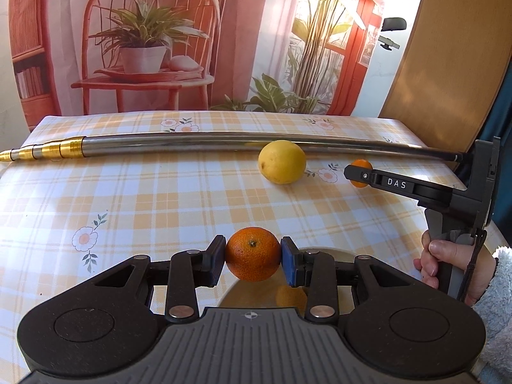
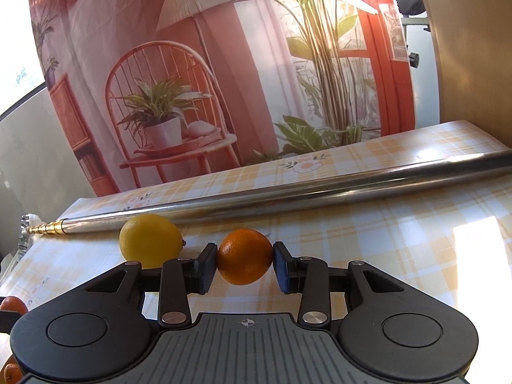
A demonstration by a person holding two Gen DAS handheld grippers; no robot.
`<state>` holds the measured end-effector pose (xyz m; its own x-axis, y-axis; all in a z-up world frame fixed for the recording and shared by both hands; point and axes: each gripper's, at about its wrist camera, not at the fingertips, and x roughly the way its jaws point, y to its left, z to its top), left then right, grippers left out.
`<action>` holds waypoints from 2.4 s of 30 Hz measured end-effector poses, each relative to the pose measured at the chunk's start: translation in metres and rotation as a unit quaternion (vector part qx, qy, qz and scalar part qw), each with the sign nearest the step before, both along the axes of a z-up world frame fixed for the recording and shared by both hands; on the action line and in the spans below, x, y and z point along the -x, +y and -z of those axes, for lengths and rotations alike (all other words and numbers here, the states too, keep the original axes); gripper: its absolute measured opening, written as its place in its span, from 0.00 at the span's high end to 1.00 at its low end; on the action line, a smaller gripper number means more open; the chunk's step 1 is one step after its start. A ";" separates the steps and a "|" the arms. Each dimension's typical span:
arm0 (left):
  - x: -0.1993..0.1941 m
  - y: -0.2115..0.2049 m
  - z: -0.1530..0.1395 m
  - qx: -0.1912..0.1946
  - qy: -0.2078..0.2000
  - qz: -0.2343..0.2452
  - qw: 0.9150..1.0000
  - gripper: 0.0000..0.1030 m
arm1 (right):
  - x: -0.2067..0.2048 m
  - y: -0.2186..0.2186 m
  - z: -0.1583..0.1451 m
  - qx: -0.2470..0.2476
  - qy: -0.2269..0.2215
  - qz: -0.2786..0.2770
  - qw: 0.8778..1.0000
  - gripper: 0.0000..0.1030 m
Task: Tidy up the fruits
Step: 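Carry both tangerines over the white plate with both tools, then lower the tangerine with the left tool while the right tool lowers its tangerine, opening both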
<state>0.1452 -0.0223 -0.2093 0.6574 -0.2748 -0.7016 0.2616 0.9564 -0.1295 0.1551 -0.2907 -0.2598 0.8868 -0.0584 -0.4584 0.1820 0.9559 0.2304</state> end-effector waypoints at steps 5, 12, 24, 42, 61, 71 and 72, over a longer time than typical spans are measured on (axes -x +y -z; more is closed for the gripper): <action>0.013 -0.002 0.000 0.001 -0.001 0.006 1.000 0.62 | 0.014 0.004 0.002 -0.009 0.001 0.002 1.000 0.66; 0.025 -0.006 0.006 -0.013 0.000 0.008 1.000 0.62 | 0.032 0.015 0.003 -0.006 0.001 -0.003 1.000 0.66; 0.030 -0.018 0.015 -0.059 -0.003 0.031 0.998 0.62 | 0.054 0.020 0.005 -0.027 -0.003 -0.008 1.000 0.66; 0.022 -0.019 0.027 -0.056 0.014 0.035 0.998 0.62 | 0.051 0.021 0.004 -0.027 0.003 -0.015 1.000 0.66; 0.028 -0.001 0.003 -0.021 -0.023 -0.003 1.000 0.62 | 0.076 0.065 -0.038 -0.005 0.043 -0.054 0.998 0.66; 0.038 0.031 -0.011 -0.012 -0.035 -0.045 0.998 0.61 | 0.072 0.123 -0.041 0.018 0.080 -0.126 0.989 0.66; 0.039 0.033 -0.011 -0.010 -0.034 -0.047 0.998 0.61 | 0.073 0.130 -0.040 0.030 0.082 -0.130 0.988 0.66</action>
<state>0.1062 0.0106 -0.1980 0.7266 -0.1956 -0.6586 0.1777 0.9795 -0.0949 0.0820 -0.1612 -0.2196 0.7898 0.1302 -0.5994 -0.0407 0.9862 0.1605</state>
